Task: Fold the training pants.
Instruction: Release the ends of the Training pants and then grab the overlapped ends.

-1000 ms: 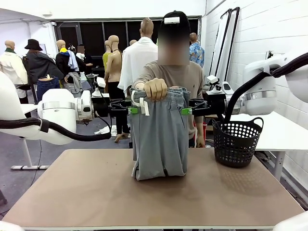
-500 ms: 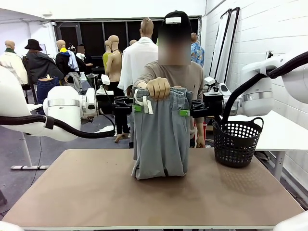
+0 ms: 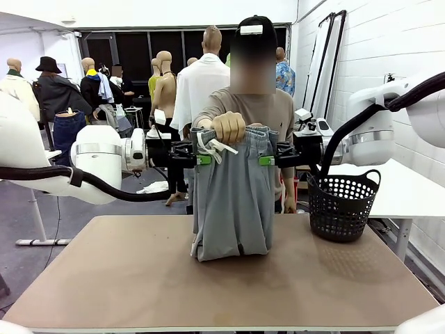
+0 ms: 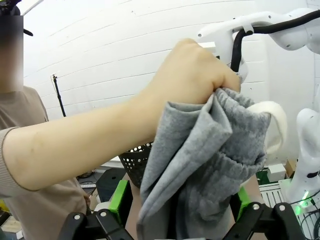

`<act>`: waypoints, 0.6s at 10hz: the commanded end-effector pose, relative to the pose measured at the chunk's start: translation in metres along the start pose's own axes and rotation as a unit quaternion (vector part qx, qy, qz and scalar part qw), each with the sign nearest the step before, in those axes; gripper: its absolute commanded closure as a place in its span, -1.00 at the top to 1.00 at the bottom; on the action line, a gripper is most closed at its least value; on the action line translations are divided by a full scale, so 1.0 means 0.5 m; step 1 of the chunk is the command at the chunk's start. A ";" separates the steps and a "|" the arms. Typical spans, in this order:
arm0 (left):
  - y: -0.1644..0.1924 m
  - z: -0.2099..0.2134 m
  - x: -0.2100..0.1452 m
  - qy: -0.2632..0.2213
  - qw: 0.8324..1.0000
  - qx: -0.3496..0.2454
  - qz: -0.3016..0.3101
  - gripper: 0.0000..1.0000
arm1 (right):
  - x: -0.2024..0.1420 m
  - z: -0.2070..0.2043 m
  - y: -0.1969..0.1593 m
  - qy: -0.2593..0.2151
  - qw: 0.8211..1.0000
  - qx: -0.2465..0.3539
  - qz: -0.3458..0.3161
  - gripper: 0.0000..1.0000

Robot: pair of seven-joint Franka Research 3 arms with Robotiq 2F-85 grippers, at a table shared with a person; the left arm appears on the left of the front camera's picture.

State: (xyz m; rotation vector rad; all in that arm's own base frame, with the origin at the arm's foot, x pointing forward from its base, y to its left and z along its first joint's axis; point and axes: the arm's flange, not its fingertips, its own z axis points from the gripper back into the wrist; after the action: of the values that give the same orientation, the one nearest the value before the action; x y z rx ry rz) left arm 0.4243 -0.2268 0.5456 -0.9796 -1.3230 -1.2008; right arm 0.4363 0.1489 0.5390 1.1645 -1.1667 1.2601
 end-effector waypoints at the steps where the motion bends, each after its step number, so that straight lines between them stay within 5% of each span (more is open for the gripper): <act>1: 0.008 -0.009 0.013 -0.004 1.000 -0.019 0.005 1.00 | 0.003 -0.012 -0.013 -0.014 1.000 -0.004 0.004 1.00; 6: 0.004 -0.026 0.020 -0.009 0.999 -0.030 0.002 1.00 | 0.021 -0.049 -0.015 -0.016 1.000 0.012 0.004 1.00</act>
State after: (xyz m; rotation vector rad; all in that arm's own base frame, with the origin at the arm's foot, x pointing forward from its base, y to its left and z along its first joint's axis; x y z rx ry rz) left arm 0.4243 -0.2367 0.5515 -1.0142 -1.3228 -1.2270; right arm 0.4379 0.1648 0.5442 1.1799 -1.1581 1.2933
